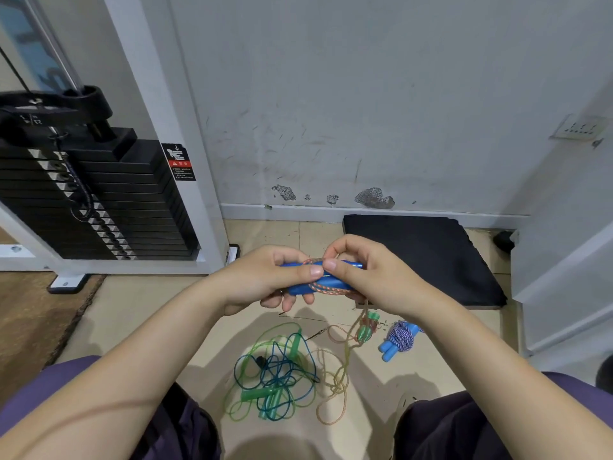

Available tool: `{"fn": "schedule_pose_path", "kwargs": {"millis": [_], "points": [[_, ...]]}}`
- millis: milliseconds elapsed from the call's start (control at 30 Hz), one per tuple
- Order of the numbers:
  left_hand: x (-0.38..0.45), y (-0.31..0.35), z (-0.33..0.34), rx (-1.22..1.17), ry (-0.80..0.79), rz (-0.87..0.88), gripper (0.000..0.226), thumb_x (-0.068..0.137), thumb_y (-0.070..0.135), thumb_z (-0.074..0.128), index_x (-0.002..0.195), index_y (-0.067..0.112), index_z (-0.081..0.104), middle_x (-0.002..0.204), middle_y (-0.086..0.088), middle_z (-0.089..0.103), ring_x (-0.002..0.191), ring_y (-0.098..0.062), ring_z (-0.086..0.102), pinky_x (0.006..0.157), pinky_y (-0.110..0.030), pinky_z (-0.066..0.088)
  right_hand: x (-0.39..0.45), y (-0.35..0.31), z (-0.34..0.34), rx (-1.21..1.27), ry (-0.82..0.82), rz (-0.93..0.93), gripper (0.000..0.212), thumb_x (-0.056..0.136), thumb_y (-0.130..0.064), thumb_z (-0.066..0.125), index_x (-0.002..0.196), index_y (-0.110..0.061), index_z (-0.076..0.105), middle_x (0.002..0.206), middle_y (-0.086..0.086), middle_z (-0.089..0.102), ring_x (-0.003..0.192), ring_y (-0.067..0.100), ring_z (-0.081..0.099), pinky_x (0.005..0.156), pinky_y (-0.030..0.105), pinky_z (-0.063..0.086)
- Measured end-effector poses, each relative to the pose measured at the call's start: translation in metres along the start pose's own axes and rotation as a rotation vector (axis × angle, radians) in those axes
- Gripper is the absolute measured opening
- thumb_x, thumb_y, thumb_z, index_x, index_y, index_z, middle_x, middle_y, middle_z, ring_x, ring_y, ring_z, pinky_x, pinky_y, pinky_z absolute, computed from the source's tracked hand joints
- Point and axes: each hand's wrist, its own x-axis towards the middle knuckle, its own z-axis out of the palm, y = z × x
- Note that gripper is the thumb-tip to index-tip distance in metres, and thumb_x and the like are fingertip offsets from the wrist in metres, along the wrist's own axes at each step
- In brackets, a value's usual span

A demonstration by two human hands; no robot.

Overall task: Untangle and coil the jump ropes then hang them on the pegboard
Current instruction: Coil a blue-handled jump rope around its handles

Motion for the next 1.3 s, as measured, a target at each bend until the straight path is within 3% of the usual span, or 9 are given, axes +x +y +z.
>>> {"fn": "schedule_pose_path", "kwargs": {"millis": [200, 533, 633, 733, 867, 933, 1100, 1200, 1300], "points": [[-0.001, -0.004, 0.003, 0.059, -0.158, -0.049, 0.033, 0.094, 0.046, 0.053, 0.093, 0.014, 0.053, 0.065, -0.005, 0.055, 0.043, -0.012, 0.039, 0.038, -0.02, 0.025, 0.001, 0.004, 0.0, -0.062, 0.04, -0.052, 0.007, 0.095, -0.022, 0.062, 0.095, -0.015, 0.064, 0.078, 0.004, 0.063, 0.056, 0.004, 0.048, 0.053, 0.015, 0.039], [-0.003, -0.001, 0.004, -0.036, -0.22, -0.033, 0.026, 0.093, 0.042, 0.046, 0.097, 0.016, 0.051, 0.064, 0.0, 0.045, 0.047, -0.006, 0.026, 0.043, -0.016, 0.019, 0.005, 0.008, -0.002, 0.321, 0.015, 0.055, 0.017, 0.096, -0.022, 0.059, 0.097, -0.007, 0.068, 0.08, 0.008, 0.064, 0.06, 0.015, 0.053, 0.052, 0.02, 0.044], [-0.002, 0.0, 0.002, -0.102, -0.115, 0.002, 0.026, 0.098, 0.042, 0.049, 0.095, 0.015, 0.05, 0.064, 0.001, 0.045, 0.049, -0.008, 0.024, 0.044, -0.016, 0.019, 0.008, 0.008, -0.001, 0.546, 0.003, 0.059, 0.039, 0.093, -0.042, 0.057, 0.106, -0.006, 0.065, 0.082, 0.009, 0.064, 0.058, 0.02, 0.053, 0.052, 0.025, 0.042], [0.001, 0.002, -0.001, -0.234, 0.042, 0.08, 0.024, 0.102, 0.036, 0.044, 0.1, 0.013, 0.049, 0.065, 0.0, 0.044, 0.049, -0.008, 0.025, 0.042, -0.015, 0.021, 0.009, 0.012, -0.001, 0.505, -0.027, 0.06, 0.058, 0.081, -0.051, 0.067, 0.119, -0.008, 0.056, 0.081, 0.008, 0.061, 0.058, 0.02, 0.053, 0.055, 0.029, 0.042], [0.004, 0.005, -0.008, -0.284, 0.295, 0.184, 0.022, 0.105, 0.031, 0.036, 0.095, 0.013, 0.046, 0.066, -0.003, 0.043, 0.048, -0.009, 0.025, 0.042, -0.016, 0.024, 0.009, 0.019, 0.013, 0.231, 0.006, 0.046, 0.014, 0.097, -0.014, 0.059, 0.107, -0.009, 0.052, 0.072, 0.005, 0.058, 0.05, 0.019, 0.049, 0.046, 0.024, 0.037], [0.004, 0.006, -0.009, -0.263, 0.395, 0.219, 0.024, 0.105, 0.032, 0.037, 0.098, 0.012, 0.046, 0.066, -0.002, 0.044, 0.047, -0.008, 0.028, 0.042, -0.016, 0.026, 0.008, 0.02, 0.02, 0.115, 0.007, 0.033, 0.007, 0.1, -0.011, 0.052, 0.101, -0.009, 0.058, 0.069, 0.004, 0.056, 0.047, 0.018, 0.047, 0.043, 0.019, 0.034], [0.007, 0.0, -0.01, 0.012, 0.589, 0.214, 0.03, 0.103, 0.038, 0.041, 0.1, 0.01, 0.051, 0.064, 0.002, 0.051, 0.047, -0.006, 0.04, 0.045, -0.017, 0.034, 0.001, 0.005, 0.028, -0.211, -0.072, -0.046, 0.02, 0.102, -0.021, 0.048, 0.099, -0.013, 0.067, 0.049, -0.014, 0.049, 0.047, -0.002, 0.046, 0.052, 0.011, 0.032], [0.01, -0.004, -0.016, 0.371, 0.686, 0.215, 0.032, 0.102, 0.038, 0.042, 0.095, 0.007, 0.049, 0.063, 0.003, 0.055, 0.046, -0.002, 0.045, 0.046, -0.017, 0.034, 0.003, 0.001, 0.027, -0.28, 0.01, -0.077, 0.017, 0.099, -0.036, 0.051, 0.1, -0.022, 0.061, 0.051, -0.006, 0.035, 0.044, 0.007, 0.035, 0.049, 0.023, 0.026], [0.012, -0.004, -0.018, 0.454, 0.729, 0.216, 0.033, 0.102, 0.036, 0.043, 0.098, 0.004, 0.05, 0.067, 0.001, 0.059, 0.056, -0.009, 0.051, 0.048, -0.016, 0.035, 0.004, -0.001, 0.021, -0.283, 0.06, -0.08, 0.013, 0.101, -0.032, 0.049, 0.1, -0.025, 0.06, 0.054, -0.006, 0.036, 0.047, 0.007, 0.035, 0.049, 0.024, 0.027]]}}
